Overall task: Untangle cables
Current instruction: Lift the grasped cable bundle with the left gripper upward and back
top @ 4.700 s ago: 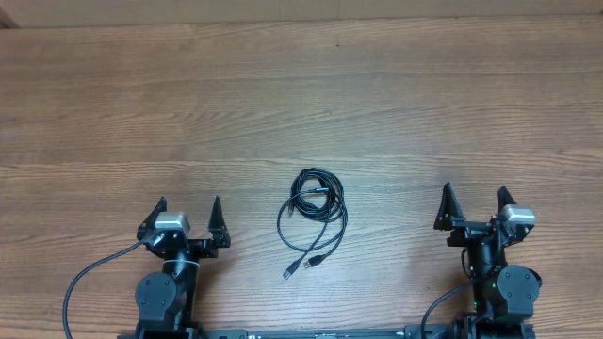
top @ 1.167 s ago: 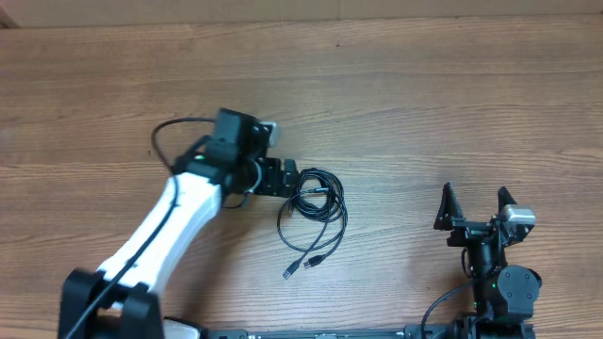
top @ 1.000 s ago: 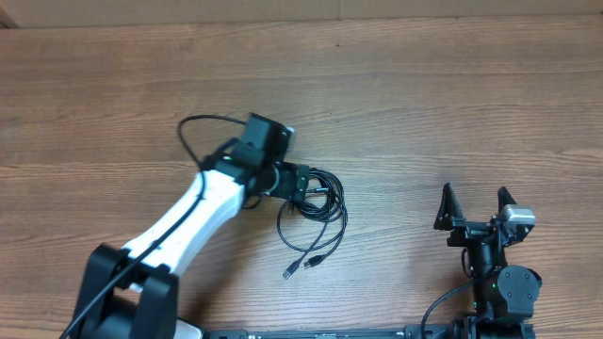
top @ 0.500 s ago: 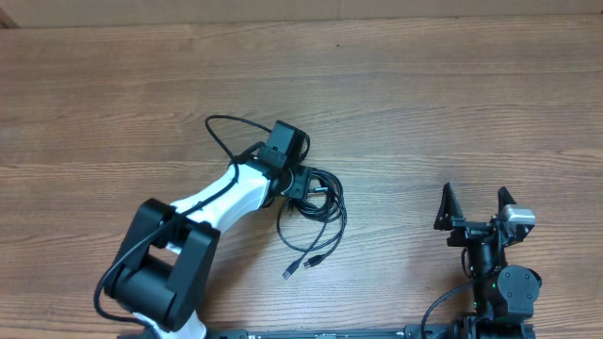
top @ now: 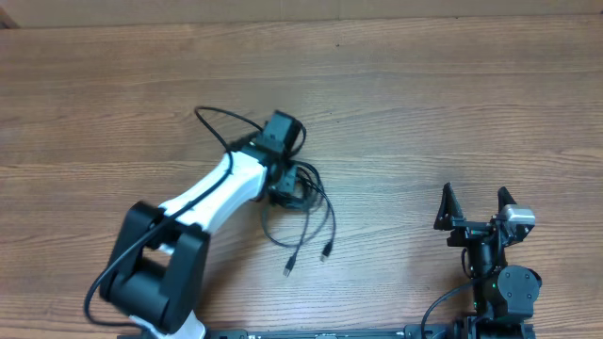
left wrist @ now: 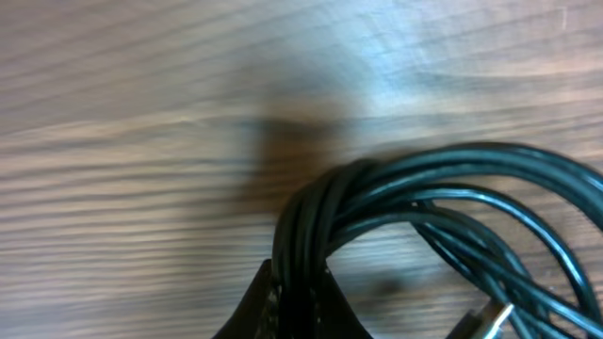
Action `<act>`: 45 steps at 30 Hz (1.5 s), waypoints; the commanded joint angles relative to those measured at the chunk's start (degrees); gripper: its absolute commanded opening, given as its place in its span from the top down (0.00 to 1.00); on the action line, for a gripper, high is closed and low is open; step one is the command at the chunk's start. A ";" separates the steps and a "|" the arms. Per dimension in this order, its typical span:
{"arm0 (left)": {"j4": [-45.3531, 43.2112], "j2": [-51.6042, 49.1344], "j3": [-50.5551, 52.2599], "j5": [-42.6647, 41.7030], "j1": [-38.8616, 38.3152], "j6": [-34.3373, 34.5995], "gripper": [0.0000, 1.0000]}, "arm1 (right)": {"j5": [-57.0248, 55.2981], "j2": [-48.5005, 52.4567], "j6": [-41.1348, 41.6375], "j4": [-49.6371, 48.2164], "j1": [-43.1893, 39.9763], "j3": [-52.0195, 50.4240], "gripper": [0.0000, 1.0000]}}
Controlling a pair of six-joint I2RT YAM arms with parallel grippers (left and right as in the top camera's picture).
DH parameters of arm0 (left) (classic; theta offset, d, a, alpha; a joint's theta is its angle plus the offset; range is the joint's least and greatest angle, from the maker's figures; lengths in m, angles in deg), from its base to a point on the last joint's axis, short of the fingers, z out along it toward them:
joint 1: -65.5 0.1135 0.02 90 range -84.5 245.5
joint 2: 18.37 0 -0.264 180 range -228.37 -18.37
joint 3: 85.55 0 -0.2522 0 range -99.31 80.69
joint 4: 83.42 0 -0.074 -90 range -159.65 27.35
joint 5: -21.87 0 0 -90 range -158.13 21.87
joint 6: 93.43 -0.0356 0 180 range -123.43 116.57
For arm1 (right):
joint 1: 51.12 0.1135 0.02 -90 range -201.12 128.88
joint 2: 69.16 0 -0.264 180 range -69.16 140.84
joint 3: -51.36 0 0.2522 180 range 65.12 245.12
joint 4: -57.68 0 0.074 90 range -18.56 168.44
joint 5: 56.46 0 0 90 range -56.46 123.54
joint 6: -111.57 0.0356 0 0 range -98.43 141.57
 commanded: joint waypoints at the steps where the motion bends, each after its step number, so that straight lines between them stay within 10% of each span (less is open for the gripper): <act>1: 3.30 8.00 -7.67 8.35 0.79 0.98 0.96 | -0.02 -0.66 -0.07 -0.15 -0.13 -0.61 0.00; 10: 8.50 20.74 -12.37 4.28 0.55 12.74 0.96 | -0.02 -0.66 -0.07 -0.15 -0.13 -0.61 0.00; 17: -0.61 24.06 -12.37 1.88 -0.94 -12.92 0.96 | -0.04 -0.66 -0.07 -0.15 -0.13 -0.61 0.00; 32: 2.45 26.32 -12.74 14.91 -1.90 27.85 0.96 | -0.02 -0.66 -0.07 -0.13 -0.13 -0.61 0.00; 36: -7.04 25.11 -12.76 24.94 -2.34 17.57 0.96 | -0.02 -0.66 -0.07 -0.15 -0.13 -0.61 0.00; 41: -11.89 26.58 -13.27 -8.13 -3.30 -9.68 0.96 | -0.02 -0.66 -0.07 -0.13 -0.13 -0.61 0.00; 45: -8.85 26.27 -13.27 -1.99 -2.75 7.72 0.96 | -0.04 -0.66 -0.07 -0.15 -0.13 -0.61 0.00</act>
